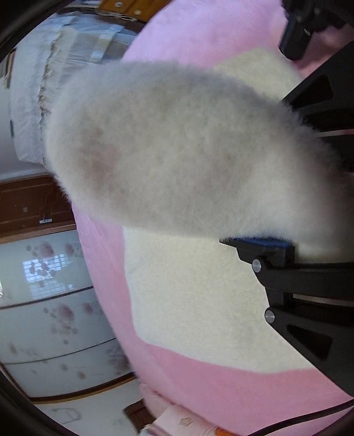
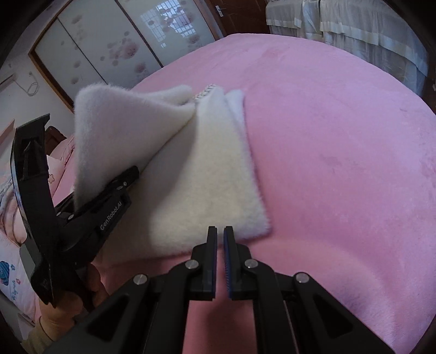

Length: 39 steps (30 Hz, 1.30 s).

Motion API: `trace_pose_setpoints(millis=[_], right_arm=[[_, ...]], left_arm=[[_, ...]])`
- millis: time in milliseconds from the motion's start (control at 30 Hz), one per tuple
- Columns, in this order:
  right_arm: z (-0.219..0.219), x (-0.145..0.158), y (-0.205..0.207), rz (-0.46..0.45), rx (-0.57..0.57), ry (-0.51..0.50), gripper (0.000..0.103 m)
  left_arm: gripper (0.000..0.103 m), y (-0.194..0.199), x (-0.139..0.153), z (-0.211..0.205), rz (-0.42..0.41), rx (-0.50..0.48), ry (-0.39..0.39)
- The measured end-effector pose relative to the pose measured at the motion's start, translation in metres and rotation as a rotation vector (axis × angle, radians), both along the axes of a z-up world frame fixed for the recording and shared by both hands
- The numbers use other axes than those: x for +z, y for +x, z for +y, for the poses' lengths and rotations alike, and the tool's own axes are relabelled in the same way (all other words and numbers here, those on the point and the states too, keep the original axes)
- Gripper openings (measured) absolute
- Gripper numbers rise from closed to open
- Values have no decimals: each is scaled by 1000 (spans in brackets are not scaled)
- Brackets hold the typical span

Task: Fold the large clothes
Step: 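Fold the lifted end over with the left tool while the right tool presses the bundle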

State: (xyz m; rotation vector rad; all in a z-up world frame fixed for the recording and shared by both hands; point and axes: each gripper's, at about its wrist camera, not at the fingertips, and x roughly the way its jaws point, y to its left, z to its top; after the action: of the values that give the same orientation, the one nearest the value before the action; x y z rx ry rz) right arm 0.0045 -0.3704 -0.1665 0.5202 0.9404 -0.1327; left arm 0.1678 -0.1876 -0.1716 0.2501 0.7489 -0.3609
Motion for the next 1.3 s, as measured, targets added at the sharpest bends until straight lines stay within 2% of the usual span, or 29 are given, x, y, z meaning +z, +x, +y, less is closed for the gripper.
trace_pose_setpoints(millis=[67,167,233,300,400,467,533,633,667,767,833,933,1000,1100,1200,1300], right_arm=[[-5,1,-5,-7,-11,11,6],[-10,8,-7,-33,-20,12,6],[-16,14,-11,-57,-27,14,6],[-20,19,-13,-67,-38,1,6],[-28,22,-11,-63,-54,-34,6],[-32,21,-11,-46,-68,-48,6],[-37,22,-16,-36,-81,-47,6],[-41,26,-13,-33,-79,-32,6],[-42,31,-19,-38,-75,-29,6],[-41,47,-21,-70,-51,-19,23],[-39,60,-25,-111,-28,-21,38],[-33,79,-23,-156,19,-42,40],[-26,90,-19,-180,64,-54,40],[-17,102,0,-200,114,-75,40],[-8,111,20,-208,158,-119,40],[-1,103,44,-167,200,-145,40]], left_arm=[[22,0,16,1,3,1,-56],[21,-13,34,-5,-45,-40,-78],[21,-22,35,-14,-46,-88,-91],[21,-35,26,-32,-60,-142,-48],[22,-48,-2,-59,-87,-177,96],[24,-49,-12,-62,-99,-162,124],[27,-50,-10,-53,-95,-158,119],[40,-39,-5,-53,-38,-193,105],[51,-35,-2,-48,-14,-210,100],[68,-47,13,-33,36,-255,56],[72,-53,30,-13,59,-261,3],[73,-54,44,27,84,-188,-93],[74,-43,51,55,124,-97,-160],[74,-18,46,97,203,38,-248],[74,-1,39,114,244,118,-255],[74,7,30,108,254,109,-228]])
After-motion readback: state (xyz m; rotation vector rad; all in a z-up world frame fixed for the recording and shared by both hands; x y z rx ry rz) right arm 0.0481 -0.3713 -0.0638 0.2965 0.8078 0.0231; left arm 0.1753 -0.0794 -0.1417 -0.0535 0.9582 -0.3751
